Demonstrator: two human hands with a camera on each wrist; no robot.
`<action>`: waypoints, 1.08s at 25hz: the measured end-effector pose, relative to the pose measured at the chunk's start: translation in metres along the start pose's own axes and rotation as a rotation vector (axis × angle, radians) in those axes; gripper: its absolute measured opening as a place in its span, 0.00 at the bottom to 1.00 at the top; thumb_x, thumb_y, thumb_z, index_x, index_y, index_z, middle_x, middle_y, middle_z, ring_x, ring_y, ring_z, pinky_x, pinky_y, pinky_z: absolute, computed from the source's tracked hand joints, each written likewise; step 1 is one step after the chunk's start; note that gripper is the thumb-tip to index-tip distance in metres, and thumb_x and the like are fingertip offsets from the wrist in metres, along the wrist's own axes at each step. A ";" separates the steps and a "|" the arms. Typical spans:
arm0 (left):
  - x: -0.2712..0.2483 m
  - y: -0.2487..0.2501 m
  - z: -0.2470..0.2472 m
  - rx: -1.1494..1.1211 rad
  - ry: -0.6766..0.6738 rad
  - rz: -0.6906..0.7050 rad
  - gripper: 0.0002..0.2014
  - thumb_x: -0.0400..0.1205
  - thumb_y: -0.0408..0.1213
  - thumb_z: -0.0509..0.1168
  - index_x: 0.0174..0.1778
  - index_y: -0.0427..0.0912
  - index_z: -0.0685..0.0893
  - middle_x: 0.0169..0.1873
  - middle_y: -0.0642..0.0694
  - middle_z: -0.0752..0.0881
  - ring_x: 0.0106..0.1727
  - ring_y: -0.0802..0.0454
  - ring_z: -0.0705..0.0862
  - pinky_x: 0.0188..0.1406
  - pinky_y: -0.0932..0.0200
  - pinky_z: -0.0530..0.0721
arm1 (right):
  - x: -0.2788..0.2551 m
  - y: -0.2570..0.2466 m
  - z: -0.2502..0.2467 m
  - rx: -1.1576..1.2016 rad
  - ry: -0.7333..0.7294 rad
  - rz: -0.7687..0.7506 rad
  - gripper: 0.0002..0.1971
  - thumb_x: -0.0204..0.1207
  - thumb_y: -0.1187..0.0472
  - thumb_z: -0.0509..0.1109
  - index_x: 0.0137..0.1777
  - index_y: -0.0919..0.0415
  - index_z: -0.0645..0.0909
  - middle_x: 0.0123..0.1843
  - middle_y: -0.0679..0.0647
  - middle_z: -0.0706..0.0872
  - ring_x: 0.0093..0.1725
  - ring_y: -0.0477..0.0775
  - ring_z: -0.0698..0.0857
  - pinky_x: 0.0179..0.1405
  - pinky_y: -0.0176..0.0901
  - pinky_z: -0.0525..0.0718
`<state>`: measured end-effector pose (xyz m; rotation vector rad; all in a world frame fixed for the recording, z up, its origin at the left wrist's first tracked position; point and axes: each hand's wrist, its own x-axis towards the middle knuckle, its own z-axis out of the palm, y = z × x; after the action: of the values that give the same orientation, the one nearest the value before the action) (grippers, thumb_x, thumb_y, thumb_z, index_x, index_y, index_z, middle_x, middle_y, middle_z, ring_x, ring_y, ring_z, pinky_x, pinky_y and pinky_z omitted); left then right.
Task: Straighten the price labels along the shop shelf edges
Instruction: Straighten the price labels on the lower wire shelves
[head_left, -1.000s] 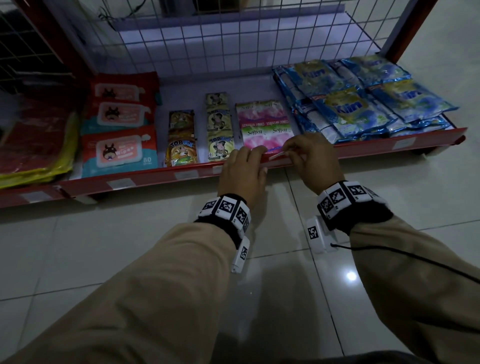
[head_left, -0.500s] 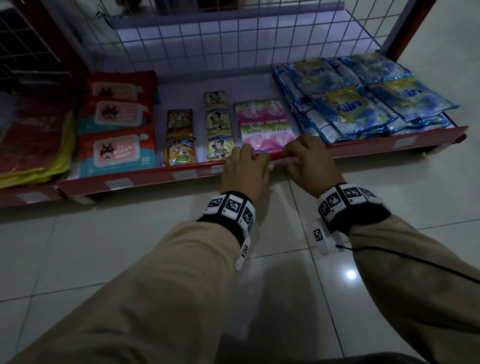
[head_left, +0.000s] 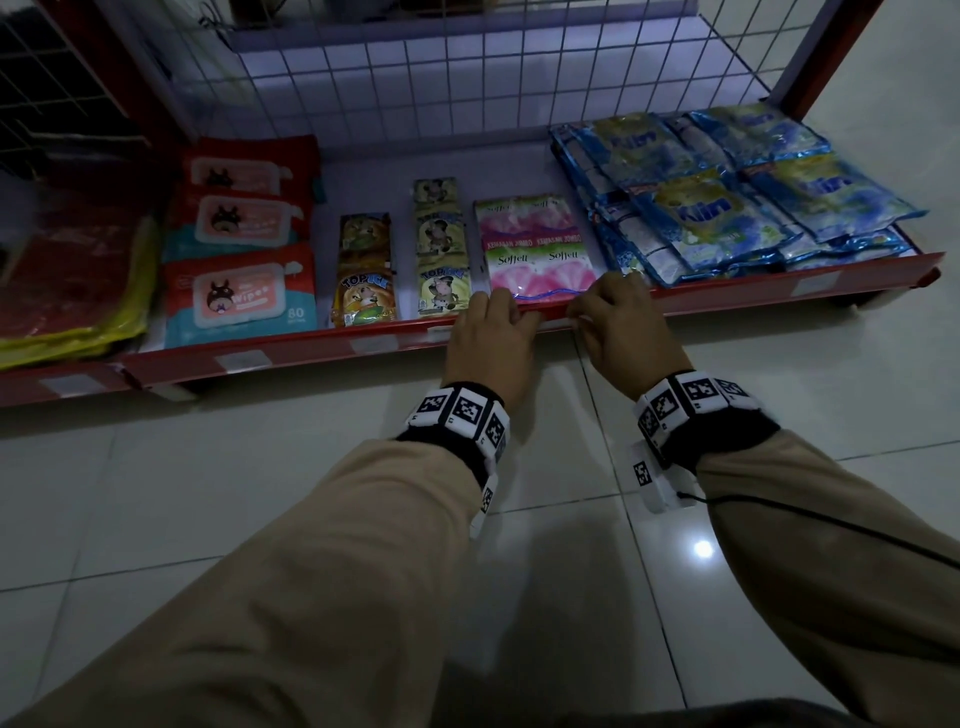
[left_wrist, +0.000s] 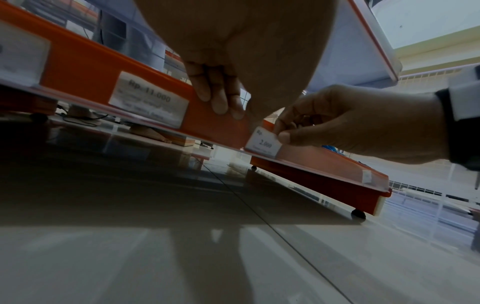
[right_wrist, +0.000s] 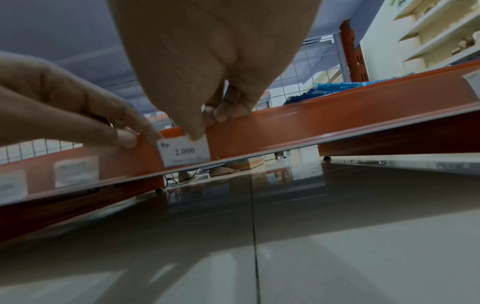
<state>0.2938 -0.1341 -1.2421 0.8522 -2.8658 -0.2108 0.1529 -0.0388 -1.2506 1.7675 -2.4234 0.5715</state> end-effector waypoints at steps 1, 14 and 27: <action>-0.001 -0.002 -0.001 -0.020 -0.001 0.008 0.16 0.83 0.34 0.57 0.66 0.47 0.78 0.56 0.42 0.75 0.59 0.43 0.71 0.55 0.52 0.70 | 0.000 0.000 0.000 -0.006 -0.007 -0.003 0.05 0.76 0.68 0.68 0.49 0.68 0.83 0.49 0.67 0.80 0.52 0.68 0.76 0.50 0.56 0.75; -0.021 -0.044 -0.018 -0.189 0.017 0.113 0.25 0.74 0.21 0.59 0.68 0.39 0.79 0.61 0.39 0.80 0.64 0.39 0.73 0.61 0.47 0.73 | 0.008 -0.030 -0.007 -0.091 -0.075 -0.063 0.13 0.72 0.62 0.67 0.55 0.65 0.84 0.54 0.63 0.82 0.53 0.67 0.76 0.50 0.60 0.76; -0.066 -0.100 -0.011 -0.002 0.202 0.081 0.27 0.67 0.23 0.66 0.65 0.37 0.81 0.60 0.37 0.82 0.61 0.36 0.79 0.55 0.45 0.78 | 0.024 -0.084 0.015 -0.040 -0.163 -0.128 0.17 0.69 0.66 0.66 0.59 0.68 0.80 0.53 0.66 0.81 0.53 0.66 0.76 0.51 0.55 0.75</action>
<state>0.4035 -0.1821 -1.2554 0.7110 -2.7039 -0.1115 0.2261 -0.0874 -1.2368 2.0072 -2.3801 0.3774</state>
